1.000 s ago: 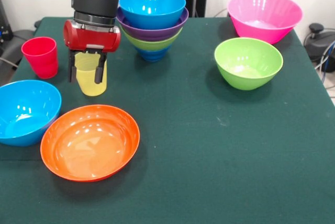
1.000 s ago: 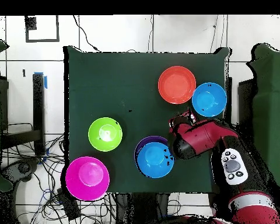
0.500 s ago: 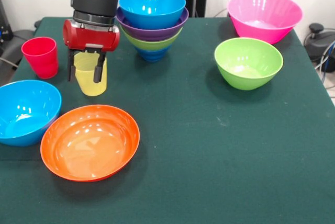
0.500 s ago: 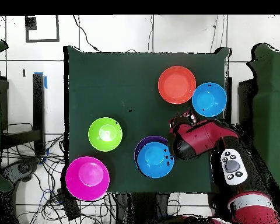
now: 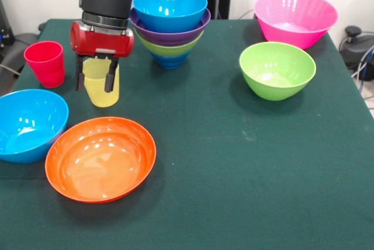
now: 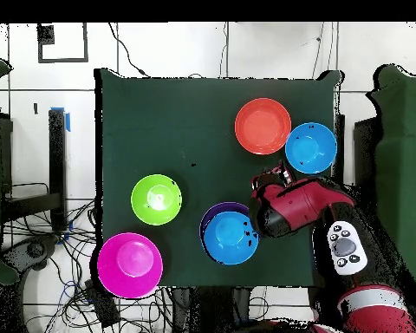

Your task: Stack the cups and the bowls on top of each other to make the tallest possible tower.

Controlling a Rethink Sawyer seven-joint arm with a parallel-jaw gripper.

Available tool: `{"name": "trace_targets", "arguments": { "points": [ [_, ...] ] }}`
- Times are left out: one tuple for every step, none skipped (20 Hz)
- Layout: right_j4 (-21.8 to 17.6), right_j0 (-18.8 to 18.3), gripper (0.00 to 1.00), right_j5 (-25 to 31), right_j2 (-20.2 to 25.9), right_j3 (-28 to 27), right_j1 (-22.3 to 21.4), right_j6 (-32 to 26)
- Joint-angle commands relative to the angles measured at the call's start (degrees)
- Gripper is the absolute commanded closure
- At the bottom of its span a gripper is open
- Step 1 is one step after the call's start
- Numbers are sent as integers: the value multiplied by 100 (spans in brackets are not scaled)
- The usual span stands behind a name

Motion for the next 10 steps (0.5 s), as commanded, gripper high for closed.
{"name": "trace_targets", "arguments": {
  "points": [
    [158,204,0,-149,136,-329,259,493],
    [163,205,0,-138,142,-330,254,487],
    [164,201,0,-134,147,-335,256,482],
    [165,204,0,-135,146,-339,259,481],
    [166,206,0,-135,146,-343,262,480],
    [164,224,0,-151,124,-345,264,495],
    [166,229,0,-163,113,-346,266,501],
    [170,222,0,-163,122,-339,258,493],
    [177,205,0,-150,142,-333,252,473],
    [181,198,0,-139,154,-330,245,462]
  ]
}}
